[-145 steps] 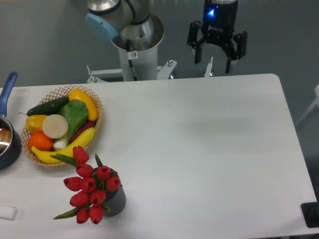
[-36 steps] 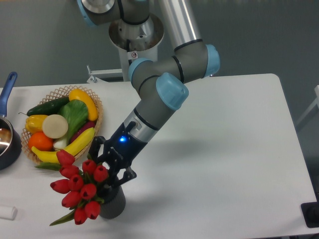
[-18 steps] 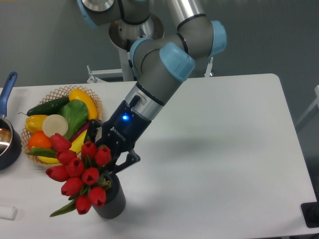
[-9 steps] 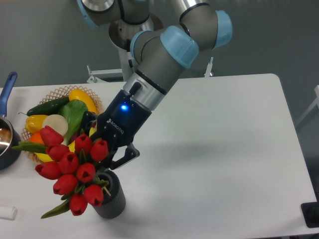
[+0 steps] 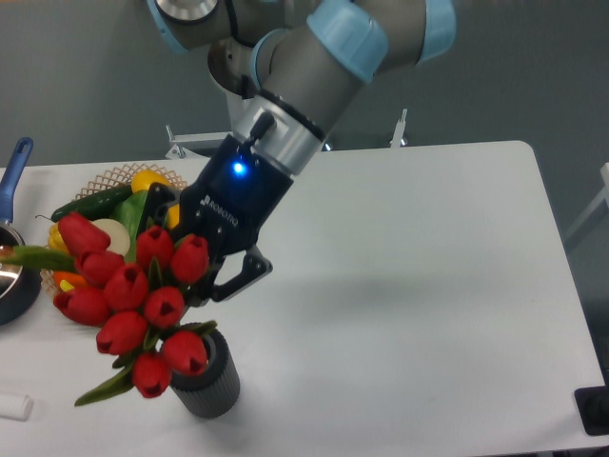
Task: Pick up the flowers from the vase
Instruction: 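Carry the tulip bunch up and away from the vase over the table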
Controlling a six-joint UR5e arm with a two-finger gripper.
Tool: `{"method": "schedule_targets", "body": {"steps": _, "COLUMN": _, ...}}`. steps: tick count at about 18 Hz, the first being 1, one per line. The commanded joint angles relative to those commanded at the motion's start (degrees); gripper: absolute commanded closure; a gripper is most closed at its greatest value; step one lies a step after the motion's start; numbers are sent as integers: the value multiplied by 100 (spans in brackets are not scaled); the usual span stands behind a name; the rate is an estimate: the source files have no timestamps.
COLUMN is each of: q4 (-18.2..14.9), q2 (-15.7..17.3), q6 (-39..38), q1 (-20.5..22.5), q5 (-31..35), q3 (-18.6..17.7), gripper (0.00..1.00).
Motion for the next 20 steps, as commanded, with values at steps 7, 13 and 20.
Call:
{"method": "schedule_targets", "body": {"steps": 7, "q4": -9, "q2": 282, "q6": -36, "q1": 948, "q5": 61, "q3": -351, "gripper": 52}}
{"method": "schedule_targets", "body": {"steps": 13, "q4": 0, "q2": 291, "q6": 376, "q1": 1854, "q5": 70, "q3": -562, "gripper": 52}}
{"method": "schedule_targets", "body": {"steps": 20, "q4": 9, "q2": 264, "q6": 1397, "q1": 2417, "q5": 26, "q3": -1072, "gripper": 52}}
